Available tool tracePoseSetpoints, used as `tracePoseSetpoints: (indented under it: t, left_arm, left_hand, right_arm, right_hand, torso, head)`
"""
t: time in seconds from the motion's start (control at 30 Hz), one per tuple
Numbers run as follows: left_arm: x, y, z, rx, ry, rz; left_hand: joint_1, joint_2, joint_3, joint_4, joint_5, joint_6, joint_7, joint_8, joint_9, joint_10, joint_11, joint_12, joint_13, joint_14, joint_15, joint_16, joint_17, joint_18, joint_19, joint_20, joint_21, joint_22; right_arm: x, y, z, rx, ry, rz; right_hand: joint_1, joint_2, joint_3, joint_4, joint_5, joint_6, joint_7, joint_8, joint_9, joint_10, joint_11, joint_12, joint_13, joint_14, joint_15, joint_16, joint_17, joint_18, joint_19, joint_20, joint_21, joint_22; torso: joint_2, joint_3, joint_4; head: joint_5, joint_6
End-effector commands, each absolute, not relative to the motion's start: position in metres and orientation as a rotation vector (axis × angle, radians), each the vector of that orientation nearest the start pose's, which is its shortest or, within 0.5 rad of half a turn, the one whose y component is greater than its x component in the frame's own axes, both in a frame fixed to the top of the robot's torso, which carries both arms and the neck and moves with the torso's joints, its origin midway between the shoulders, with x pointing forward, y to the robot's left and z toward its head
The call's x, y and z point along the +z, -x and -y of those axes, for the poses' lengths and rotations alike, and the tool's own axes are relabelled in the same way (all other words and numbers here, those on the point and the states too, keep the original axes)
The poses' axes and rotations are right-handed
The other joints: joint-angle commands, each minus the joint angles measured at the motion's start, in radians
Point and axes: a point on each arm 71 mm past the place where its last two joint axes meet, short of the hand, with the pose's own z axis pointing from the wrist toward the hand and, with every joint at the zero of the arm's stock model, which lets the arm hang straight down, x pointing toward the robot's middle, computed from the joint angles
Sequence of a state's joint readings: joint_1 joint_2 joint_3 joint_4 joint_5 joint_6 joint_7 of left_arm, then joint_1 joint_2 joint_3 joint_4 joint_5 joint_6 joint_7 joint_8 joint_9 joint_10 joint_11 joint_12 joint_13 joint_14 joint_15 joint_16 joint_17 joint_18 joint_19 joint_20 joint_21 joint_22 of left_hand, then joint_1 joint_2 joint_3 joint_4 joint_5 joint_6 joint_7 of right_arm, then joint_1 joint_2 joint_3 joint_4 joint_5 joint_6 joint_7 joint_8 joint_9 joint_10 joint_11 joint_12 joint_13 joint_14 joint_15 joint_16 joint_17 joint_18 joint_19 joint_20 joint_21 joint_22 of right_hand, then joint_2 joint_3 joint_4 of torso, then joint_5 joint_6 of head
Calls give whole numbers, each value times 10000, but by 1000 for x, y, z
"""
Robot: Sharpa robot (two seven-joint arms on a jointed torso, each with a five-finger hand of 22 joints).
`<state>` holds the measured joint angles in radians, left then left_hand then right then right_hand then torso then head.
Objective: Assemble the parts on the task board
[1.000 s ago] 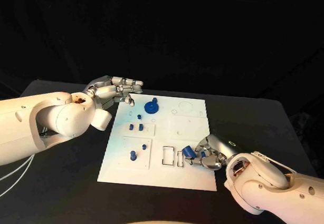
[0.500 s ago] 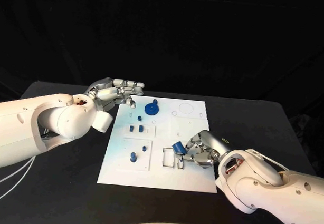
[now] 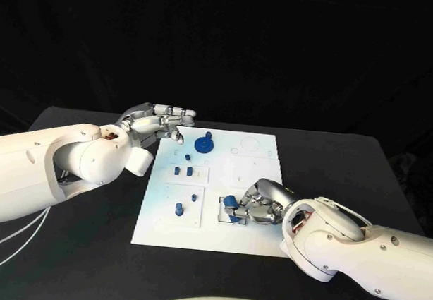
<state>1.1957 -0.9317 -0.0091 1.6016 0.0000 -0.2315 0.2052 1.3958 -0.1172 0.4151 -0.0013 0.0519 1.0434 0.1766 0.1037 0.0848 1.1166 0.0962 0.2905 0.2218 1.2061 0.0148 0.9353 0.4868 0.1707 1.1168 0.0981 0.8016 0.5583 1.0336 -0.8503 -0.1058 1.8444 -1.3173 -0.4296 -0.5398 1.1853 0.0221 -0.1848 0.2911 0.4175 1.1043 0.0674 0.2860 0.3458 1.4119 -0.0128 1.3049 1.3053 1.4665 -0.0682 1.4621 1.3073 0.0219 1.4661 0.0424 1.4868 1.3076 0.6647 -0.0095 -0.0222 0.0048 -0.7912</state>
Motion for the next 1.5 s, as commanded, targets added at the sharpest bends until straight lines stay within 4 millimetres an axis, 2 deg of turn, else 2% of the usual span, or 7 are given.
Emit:
tracePoseSetpoints:
  t: [0.03,0.3,0.4,0.67,0.93,1.2,1.5]
  left_arm:
    - [-174,-474,-222,-15499,11956,-16039]
    - [-174,-474,-222,-15492,11961,-16047]
    - [-174,-474,-222,-15493,11961,-16052]
    - [-174,-474,-222,-15452,11889,-16109]
    - [-174,-473,-223,-15412,11781,-16160]
    - [-174,-473,-223,-15413,11759,-16161]
    - [-174,-473,-222,-15417,11755,-16166]
  left_hand:
    - [-115,-12,-63,-16,-7,-67,-22,49,-12,-57,-13,47,-16,-69,0,-19,-11,132,56,30,-48,-11]
    - [-115,-12,-63,-16,-7,-67,-22,49,-12,-57,-13,47,-16,-69,0,-19,-11,132,56,30,-48,-11]
    - [-115,-12,-63,-16,-7,-67,-22,49,-12,-57,-13,47,-16,-69,0,-19,-11,132,56,30,-48,-11]
    - [-109,-26,-68,-36,-5,-100,-23,60,-22,-92,-14,65,-25,-82,2,-16,-27,135,55,35,-70,-24]
    - [-106,-40,-74,-47,-6,-107,-20,63,-24,-99,-10,70,-27,-88,2,-17,-31,136,54,35,-75,-27]
    - [-116,-38,-78,-41,-6,-109,-16,67,-25,-102,-7,74,-28,-91,5,-18,-33,135,53,36,-78,-29]
    - [-116,-38,-78,-41,-6,-109,-16,67,-25,-102,-7,74,-28,-91,5,-18,-33,135,53,36,-78,-29]
  right_arm:
    - [-258,-378,141,6373,-2091,-20354]
    - [-260,-382,142,6251,-2289,-20171]
    - [-260,-384,142,6233,-2386,-20040]
    - [-258,-384,140,6472,-2409,-19777]
    - [-255,-383,139,6606,-2399,-19530]
    - [-249,-376,138,6972,-1924,-19411]
    - [-249,-373,136,6871,-1447,-19563]
  right_hand:
    - [-85,24,-99,1,-84,120,-115,62,14,49,-28,-28,18,656,-89,14,640,-32,714,-66,-25,2388]
    - [-358,84,-401,-4,-791,64,-131,163,167,13,-47,-159,-27,633,-111,-44,542,-6,662,-95,-149,2352]
    - [-578,28,-641,-1,-1648,-51,-97,176,239,-113,-16,-392,-188,607,-89,-112,438,25,600,-82,-299,2309]
    - [-1243,-620,-533,33,-3219,-380,16,145,363,-592,90,-1278,-856,584,-4,-200,326,74,503,-4,-543,2242]
    - [-1261,-548,-330,21,-3142,-361,7,185,408,-524,81,-1218,-786,587,-3,-203,325,65,524,3,-495,2257]
    - [329,-359,2,-509,-1196,-213,-110,392,590,-83,-29,-577,-179,623,-94,-127,461,18,618,-68,-269,2322]
    - [845,-297,48,-754,-1118,-136,-164,492,666,91,-77,-294,93,647,-130,-59,576,-11,671,-102,-135,2360]
  torso:
    - [4,7,-3]
    - [1,1,-6]
    - [2,4,-9]
    - [3,2,-14]
    - [9,10,-33]
    - [8,14,11]
    - [5,-3,2]
  head:
    - [21,-11]
    - [29,-30]
    - [34,-33]
    - [50,-50]
    - [20,-40]
    - [-8,-63]
    - [34,-117]
